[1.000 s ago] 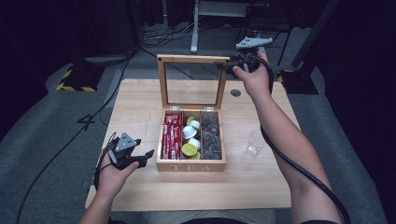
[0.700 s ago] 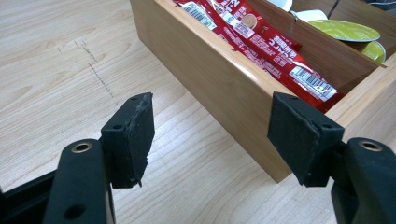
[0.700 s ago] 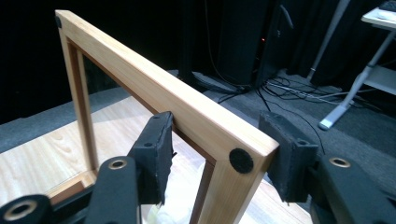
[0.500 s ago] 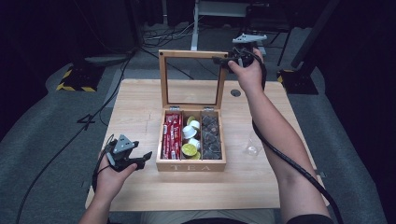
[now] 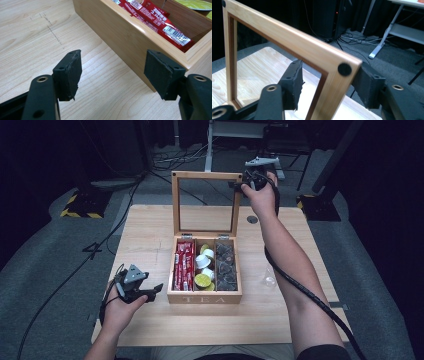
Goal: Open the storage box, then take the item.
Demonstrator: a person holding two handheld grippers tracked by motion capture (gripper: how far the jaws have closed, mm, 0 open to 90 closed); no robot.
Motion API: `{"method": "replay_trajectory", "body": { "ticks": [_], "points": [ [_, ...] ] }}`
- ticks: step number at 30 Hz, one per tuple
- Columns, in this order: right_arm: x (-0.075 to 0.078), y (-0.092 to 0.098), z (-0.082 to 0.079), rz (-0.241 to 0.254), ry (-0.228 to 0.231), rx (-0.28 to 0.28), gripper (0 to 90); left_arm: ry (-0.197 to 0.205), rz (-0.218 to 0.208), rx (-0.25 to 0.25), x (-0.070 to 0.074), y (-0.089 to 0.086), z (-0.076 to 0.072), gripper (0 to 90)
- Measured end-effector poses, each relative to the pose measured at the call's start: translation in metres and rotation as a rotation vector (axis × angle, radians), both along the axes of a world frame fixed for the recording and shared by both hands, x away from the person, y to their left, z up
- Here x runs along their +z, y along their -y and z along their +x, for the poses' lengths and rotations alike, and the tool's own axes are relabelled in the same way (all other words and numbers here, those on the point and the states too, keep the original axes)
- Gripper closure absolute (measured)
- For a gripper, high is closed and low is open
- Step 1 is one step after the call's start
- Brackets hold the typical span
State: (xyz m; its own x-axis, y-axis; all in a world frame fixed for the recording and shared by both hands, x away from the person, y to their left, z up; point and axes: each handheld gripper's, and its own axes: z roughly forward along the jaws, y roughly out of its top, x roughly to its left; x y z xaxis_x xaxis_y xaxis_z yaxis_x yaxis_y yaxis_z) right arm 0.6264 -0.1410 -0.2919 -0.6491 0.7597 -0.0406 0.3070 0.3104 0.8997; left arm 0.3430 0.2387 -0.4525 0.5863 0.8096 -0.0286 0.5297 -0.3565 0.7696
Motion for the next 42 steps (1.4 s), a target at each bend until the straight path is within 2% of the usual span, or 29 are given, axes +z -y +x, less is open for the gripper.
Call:
{"method": "replay_trajectory", "body": {
  "ticks": [3, 6, 10, 13, 16, 20, 24, 29, 33, 36, 37, 38, 39, 42],
  "points": [
    [-0.005, 0.001, 0.002, 0.022, -0.021, 0.002, 46.1, -0.001, -0.006, 0.003, 0.0, 0.0, 0.0, 31.4],
    [-0.008, 0.0, 0.002, 0.013, -0.025, 0.004, 46.1, -0.001, -0.007, 0.003, 0.0, 0.0, 0.0, 31.4],
    [-0.007, 0.001, 0.001, 0.018, -0.024, 0.008, 45.0, 0.0, -0.003, 0.001, 0.0, 0.0, 0.001, 31.4],
    [-0.004, 0.004, -0.002, 0.029, -0.021, 0.008, 41.1, 0.004, 0.005, -0.004, 0.0, -0.001, 0.001, 31.4],
    [-0.001, 0.011, -0.006, 0.059, -0.029, 0.012, 37.7, 0.006, 0.001, 0.004, -0.001, -0.003, 0.002, 31.9],
    [0.004, 0.024, -0.014, 0.075, -0.048, 0.018, 35.1, 0.001, -0.005, 0.03, -0.002, -0.006, 0.004, 32.1],
    [0.011, 0.039, -0.023, 0.094, -0.05, 0.03, 32.3, -0.016, 0.018, 0.039, -0.004, -0.01, 0.003, 32.1],
    [0.02, 0.055, -0.042, 0.093, -0.044, 0.073, 31.4, -0.013, 0.008, 0.054, -0.003, -0.013, 0.001, 32.6],
    [0.023, 0.064, -0.062, 0.094, -0.043, 0.129, 31.4, -0.031, 0.007, 0.036, -0.003, -0.009, -0.001, 32.4],
    [0.021, 0.072, -0.081, 0.104, -0.041, 0.175, 31.5, -0.039, 0.001, 0.013, -0.001, -0.006, -0.003, 32.3],
    [0.021, 0.072, -0.081, 0.104, -0.041, 0.175, 31.5, -0.039, 0.001, 0.013, -0.001, -0.006, -0.003, 32.3],
    [0.018, 0.076, -0.093, 0.116, -0.046, 0.199, 31.4, -0.034, 0.0, 0.012, -0.001, -0.006, -0.003, 32.3],
    [0.017, 0.078, -0.097, 0.118, -0.046, 0.208, 31.4, -0.035, -0.003, 0.013, -0.001, -0.005, -0.003, 32.3],
    [0.013, 0.083, -0.112, 0.116, -0.059, 0.23, 31.2, -0.036, 0.016, 0.007, -0.002, -0.004, -0.004, 32.1]
  ]
}}
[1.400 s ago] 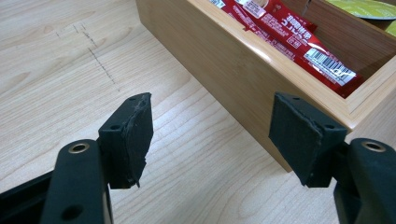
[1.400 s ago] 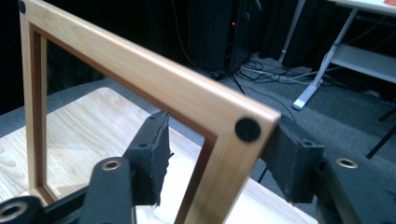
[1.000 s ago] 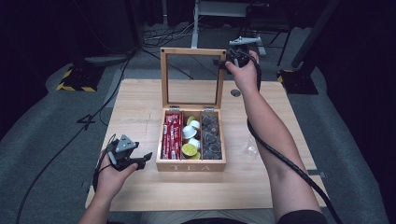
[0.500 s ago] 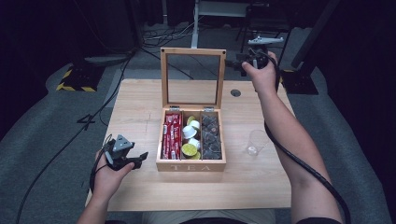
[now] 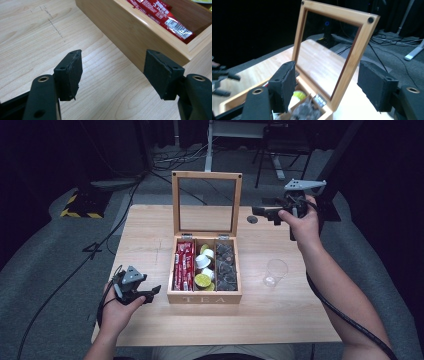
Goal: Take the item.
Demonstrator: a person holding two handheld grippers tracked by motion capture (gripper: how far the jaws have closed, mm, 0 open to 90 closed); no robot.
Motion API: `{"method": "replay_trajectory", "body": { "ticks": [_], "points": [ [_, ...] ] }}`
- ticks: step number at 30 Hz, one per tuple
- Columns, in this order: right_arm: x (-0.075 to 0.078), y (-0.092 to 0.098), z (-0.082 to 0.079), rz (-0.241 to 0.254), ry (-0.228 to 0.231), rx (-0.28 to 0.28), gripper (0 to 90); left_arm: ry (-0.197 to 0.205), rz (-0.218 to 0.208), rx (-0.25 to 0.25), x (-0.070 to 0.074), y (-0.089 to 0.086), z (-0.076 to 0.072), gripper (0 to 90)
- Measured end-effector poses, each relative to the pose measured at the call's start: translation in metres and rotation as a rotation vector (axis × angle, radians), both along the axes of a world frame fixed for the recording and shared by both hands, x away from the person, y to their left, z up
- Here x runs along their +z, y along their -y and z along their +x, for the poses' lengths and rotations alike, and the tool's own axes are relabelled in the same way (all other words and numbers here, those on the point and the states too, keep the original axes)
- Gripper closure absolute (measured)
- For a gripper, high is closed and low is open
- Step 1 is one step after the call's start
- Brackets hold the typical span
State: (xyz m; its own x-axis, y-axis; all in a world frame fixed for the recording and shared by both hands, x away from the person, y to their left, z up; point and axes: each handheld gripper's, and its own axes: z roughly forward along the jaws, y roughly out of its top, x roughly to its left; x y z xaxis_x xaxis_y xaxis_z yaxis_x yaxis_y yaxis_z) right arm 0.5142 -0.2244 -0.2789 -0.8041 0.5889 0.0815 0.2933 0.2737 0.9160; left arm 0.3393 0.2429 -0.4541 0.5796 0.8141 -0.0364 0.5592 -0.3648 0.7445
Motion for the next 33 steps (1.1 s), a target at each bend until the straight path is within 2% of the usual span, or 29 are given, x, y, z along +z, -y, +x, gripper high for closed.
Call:
{"method": "replay_trajectory", "body": {
  "ticks": [3, 6, 10, 15, 16, 17, 19, 23, 26, 30, 33],
  "points": [
    [-0.008, -0.002, -0.016, -0.029, 0.002, 0.032, 30.7, 0.002, 0.012, -0.009, 0.0, 0.001, -0.001, 31.0],
    [-0.014, -0.006, -0.023, -0.045, -0.005, 0.049, 30.5, -0.003, 0.022, -0.021, -0.001, 0.002, -0.001, 30.5],
    [-0.029, -0.016, -0.034, -0.066, -0.025, 0.084, 30.3, -0.026, 0.038, -0.031, -0.006, 0.002, -0.002, 29.4],
    [-0.048, -0.028, -0.045, -0.086, -0.057, 0.11, 30.3, -0.058, 0.025, -0.031, -0.013, 0.0, -0.002, 28.8],
    [-0.048, -0.028, -0.045, -0.086, -0.057, 0.11, 30.3, -0.062, 0.018, -0.026, -0.015, 0.0, -0.002, 28.8],
    [-0.056, -0.032, -0.047, -0.101, -0.07, 0.11, 30.3, -0.068, 0.022, -0.024, -0.016, 0.0, -0.002, 28.2],
    [-0.059, -0.034, -0.048, -0.104, -0.077, 0.114, 30.3, -0.075, 0.037, -0.023, -0.019, -0.001, -0.001, 27.5],
    [-0.079, -0.045, -0.053, -0.159, -0.114, 0.126, 32.7, -0.102, 0.052, -0.019, -0.025, -0.002, 0.002, 26.9],
    [-0.091, -0.052, -0.055, -0.176, -0.139, 0.152, 35.9, -0.118, 0.058, -0.02, -0.029, -0.002, 0.003, 26.1],
    [-0.103, -0.06, -0.057, -0.201, -0.173, 0.164, 37.6, -0.115, 0.06, -0.021, -0.035, -0.001, 0.005, 24.6],
    [-0.112, -0.069, -0.058, -0.242, -0.194, 0.18, 37.7, -0.097, 0.084, -0.014, -0.039, -0.004, 0.007, 24.4]
  ]
}}
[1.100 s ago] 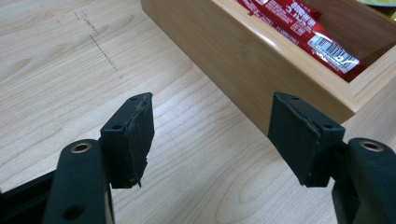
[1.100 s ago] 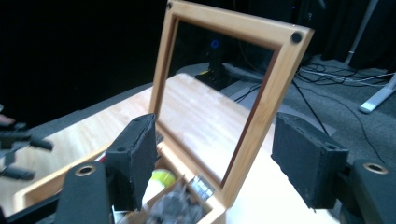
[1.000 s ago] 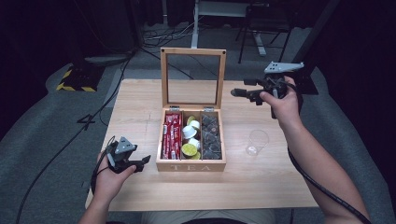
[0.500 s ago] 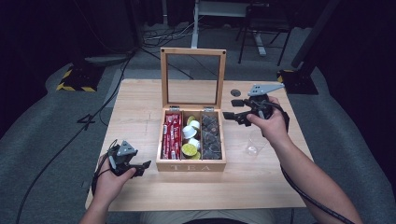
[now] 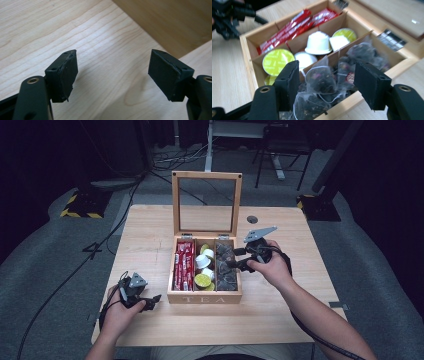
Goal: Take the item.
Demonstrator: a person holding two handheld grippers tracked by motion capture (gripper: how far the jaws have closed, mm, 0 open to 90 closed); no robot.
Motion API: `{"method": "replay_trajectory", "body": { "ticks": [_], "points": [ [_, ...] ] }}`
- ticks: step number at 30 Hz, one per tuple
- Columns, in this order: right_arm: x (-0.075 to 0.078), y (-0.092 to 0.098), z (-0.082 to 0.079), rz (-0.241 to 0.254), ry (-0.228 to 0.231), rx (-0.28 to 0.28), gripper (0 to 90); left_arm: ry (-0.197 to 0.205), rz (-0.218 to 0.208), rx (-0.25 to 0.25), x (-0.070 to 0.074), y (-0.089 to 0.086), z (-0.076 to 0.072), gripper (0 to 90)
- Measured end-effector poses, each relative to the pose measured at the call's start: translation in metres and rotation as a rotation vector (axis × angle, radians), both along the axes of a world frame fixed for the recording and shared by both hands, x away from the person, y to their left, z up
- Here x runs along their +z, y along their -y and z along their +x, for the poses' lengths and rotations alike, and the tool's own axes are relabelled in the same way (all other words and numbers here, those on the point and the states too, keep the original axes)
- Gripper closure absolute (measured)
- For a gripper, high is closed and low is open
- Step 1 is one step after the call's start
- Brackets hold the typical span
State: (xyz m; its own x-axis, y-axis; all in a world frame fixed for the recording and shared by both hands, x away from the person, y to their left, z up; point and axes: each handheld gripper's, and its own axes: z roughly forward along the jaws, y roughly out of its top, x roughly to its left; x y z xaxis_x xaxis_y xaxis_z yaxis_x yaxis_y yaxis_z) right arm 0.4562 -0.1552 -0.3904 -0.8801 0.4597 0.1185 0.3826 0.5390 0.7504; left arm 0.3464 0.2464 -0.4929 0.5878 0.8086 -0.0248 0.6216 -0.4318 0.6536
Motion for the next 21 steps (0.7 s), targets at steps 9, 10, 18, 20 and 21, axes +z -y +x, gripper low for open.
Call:
{"method": "replay_trajectory", "body": {
  "ticks": [9, 10, 18, 20, 21],
  "points": [
    [-0.018, -0.022, 0.002, -0.112, -0.042, 0.045, 39.2, 0.006, -0.011, 0.035, -0.006, -0.004, 0.003, 21.4],
    [-0.02, -0.024, 0.002, -0.117, -0.046, 0.048, 38.8, 0.009, -0.01, 0.035, -0.006, -0.003, 0.003, 21.4],
    [-0.036, -0.035, 0.007, -0.192, -0.041, 0.053, 50.3, 0.019, -0.009, 0.037, -0.008, -0.003, 0.002, 20.0],
    [-0.038, -0.036, 0.008, -0.201, -0.036, 0.061, 56.4, 0.036, -0.024, 0.034, -0.01, -0.004, 0.002, 17.9],
    [-0.038, -0.036, 0.008, -0.211, -0.027, 0.063, 58.5, 0.039, -0.032, 0.035, -0.011, -0.004, 0.002, 16.8]
  ]
}}
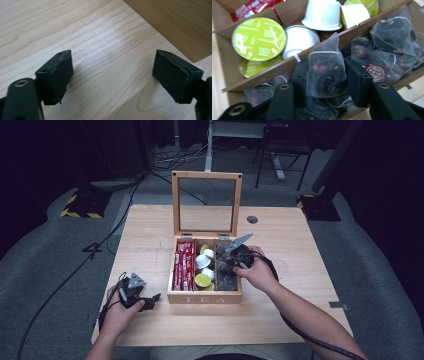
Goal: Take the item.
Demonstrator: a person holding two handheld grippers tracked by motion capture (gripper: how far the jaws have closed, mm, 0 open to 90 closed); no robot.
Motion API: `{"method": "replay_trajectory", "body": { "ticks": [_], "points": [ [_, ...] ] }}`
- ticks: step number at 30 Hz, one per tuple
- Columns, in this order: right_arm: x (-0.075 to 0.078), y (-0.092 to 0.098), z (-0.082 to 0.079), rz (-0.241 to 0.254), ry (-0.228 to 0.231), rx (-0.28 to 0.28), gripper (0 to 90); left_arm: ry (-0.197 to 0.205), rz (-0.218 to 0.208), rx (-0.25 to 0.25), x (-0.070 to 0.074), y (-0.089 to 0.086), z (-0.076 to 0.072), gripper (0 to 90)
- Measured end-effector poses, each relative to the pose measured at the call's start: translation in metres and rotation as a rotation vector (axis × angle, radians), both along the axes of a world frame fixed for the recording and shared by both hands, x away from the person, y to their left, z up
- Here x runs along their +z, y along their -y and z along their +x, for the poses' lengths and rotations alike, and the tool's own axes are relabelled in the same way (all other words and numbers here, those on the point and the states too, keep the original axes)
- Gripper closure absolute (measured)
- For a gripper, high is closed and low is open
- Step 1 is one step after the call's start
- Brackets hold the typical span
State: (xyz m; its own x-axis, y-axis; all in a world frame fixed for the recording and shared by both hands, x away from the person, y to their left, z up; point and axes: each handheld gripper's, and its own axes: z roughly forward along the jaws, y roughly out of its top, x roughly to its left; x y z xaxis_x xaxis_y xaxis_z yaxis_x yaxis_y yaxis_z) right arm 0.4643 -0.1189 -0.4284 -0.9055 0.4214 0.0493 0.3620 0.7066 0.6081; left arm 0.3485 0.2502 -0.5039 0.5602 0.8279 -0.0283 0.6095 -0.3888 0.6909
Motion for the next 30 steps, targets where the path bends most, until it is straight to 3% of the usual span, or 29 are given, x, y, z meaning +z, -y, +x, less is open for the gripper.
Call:
{"method": "replay_trajectory", "body": {
  "ticks": [4, 7, 12, 17, 30],
  "points": [
    [0.001, -0.001, 0.0, -0.003, 0.019, 0.005, 68.7, -0.001, 0.004, -0.001, 0.0, 0.0, 0.0, 16.2],
    [0.004, 0.0, -0.002, 0.002, 0.045, 0.002, 71.4, -0.002, 0.0, 0.002, 0.0, 0.0, 0.001, 15.9],
    [0.008, 0.003, -0.001, 0.026, 0.047, -0.01, 71.6, -0.003, 0.002, 0.002, 0.0, 0.001, 0.001, 15.5],
    [0.017, 0.009, -0.001, 0.081, 0.04, -0.021, 71.6, -0.003, 0.002, 0.002, 0.0, 0.001, 0.002, 15.2],
    [0.045, 0.028, -0.005, 0.292, 0.039, -0.04, 71.5, -0.002, 0.003, -0.002, 0.0, 0.001, 0.002, 14.9]
  ]
}}
